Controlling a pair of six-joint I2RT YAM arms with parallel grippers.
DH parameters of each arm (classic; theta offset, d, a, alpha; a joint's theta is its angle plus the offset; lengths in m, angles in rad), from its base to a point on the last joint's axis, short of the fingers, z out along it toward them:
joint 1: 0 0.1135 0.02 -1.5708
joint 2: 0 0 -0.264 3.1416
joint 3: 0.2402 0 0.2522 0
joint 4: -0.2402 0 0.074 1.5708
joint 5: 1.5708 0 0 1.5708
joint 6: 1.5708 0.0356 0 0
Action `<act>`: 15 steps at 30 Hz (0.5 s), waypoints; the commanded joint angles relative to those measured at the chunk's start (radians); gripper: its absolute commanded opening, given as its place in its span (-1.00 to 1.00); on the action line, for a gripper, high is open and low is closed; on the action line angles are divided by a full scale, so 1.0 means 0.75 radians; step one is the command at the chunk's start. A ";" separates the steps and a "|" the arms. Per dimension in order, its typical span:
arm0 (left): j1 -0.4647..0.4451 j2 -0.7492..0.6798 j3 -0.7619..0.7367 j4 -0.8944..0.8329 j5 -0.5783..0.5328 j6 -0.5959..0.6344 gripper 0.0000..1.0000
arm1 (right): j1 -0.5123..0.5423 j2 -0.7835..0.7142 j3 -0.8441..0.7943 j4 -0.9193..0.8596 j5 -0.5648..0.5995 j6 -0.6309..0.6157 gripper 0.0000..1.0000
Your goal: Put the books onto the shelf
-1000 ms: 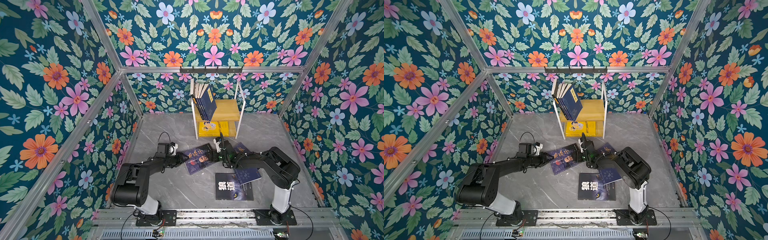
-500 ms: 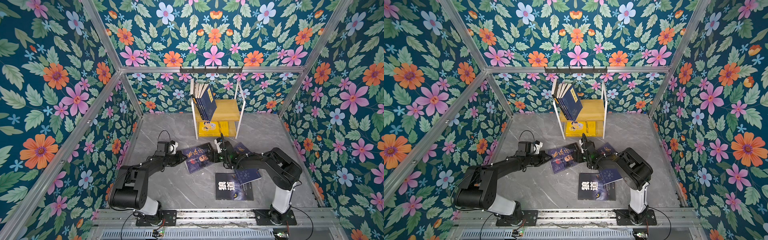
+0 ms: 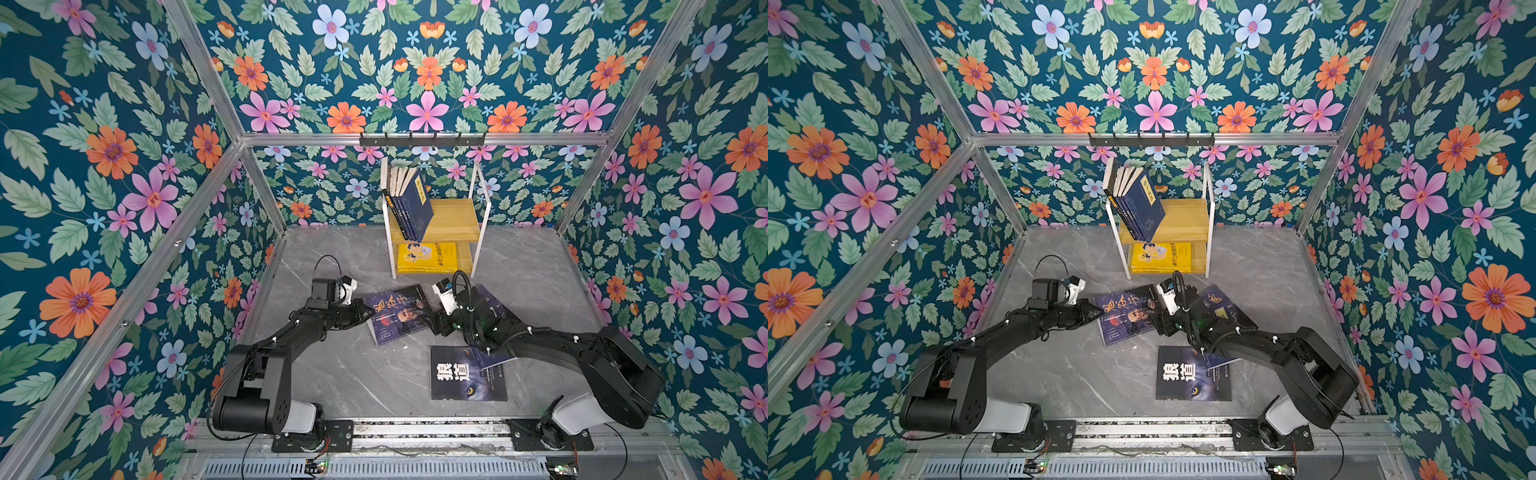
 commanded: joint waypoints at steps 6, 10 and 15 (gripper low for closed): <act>0.001 -0.046 0.051 -0.087 0.111 0.032 -1.00 | 0.180 0.051 -0.051 0.199 0.140 -0.744 0.58; 0.001 -0.057 0.055 -0.076 0.124 0.031 -1.00 | 0.235 0.141 -0.059 0.320 0.188 -0.896 0.62; 0.001 -0.056 0.048 -0.066 0.122 0.017 -1.00 | 0.296 0.322 -0.063 0.524 0.310 -1.119 0.63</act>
